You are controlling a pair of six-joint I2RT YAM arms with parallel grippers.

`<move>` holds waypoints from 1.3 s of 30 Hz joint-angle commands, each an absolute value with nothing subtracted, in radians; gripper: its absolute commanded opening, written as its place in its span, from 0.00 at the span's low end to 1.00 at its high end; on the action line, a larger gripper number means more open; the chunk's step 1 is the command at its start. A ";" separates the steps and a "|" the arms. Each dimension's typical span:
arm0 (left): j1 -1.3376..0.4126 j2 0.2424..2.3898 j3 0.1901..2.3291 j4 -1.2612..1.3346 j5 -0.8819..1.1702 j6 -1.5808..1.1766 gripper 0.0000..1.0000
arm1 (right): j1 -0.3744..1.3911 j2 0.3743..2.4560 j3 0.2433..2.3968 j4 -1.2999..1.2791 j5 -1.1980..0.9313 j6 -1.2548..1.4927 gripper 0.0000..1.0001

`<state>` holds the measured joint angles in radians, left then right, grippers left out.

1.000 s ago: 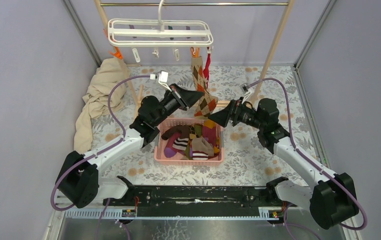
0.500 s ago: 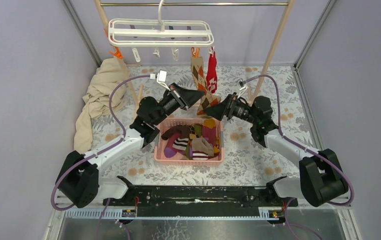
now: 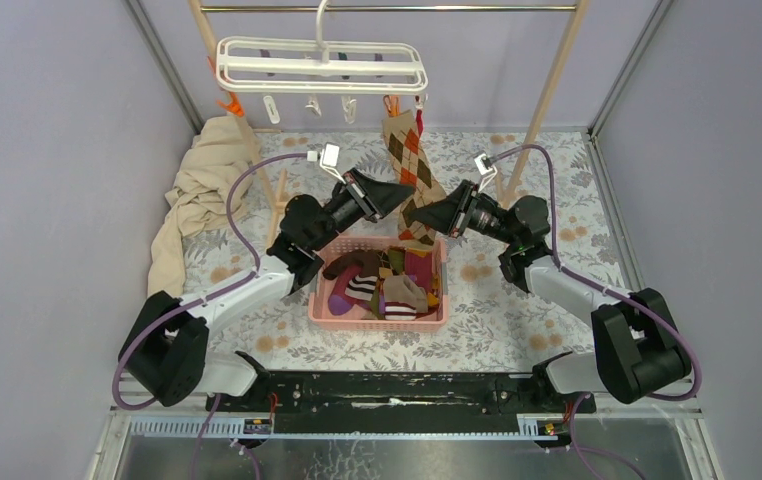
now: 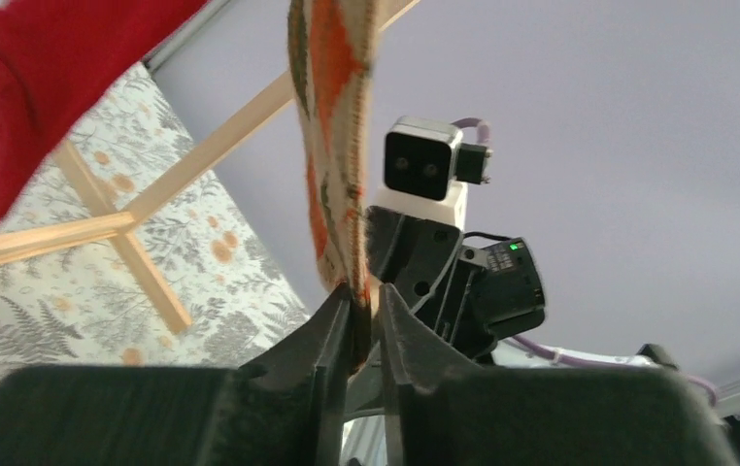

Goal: Remove the socks clipped to the hanger
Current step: Remove the sock from the hanger.

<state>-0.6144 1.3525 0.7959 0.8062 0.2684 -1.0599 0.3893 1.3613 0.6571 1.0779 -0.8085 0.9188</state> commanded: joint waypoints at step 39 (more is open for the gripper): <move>-0.425 1.491 1.195 0.644 0.303 -0.688 0.86 | 0.382 1.294 0.931 0.734 -0.990 1.011 0.00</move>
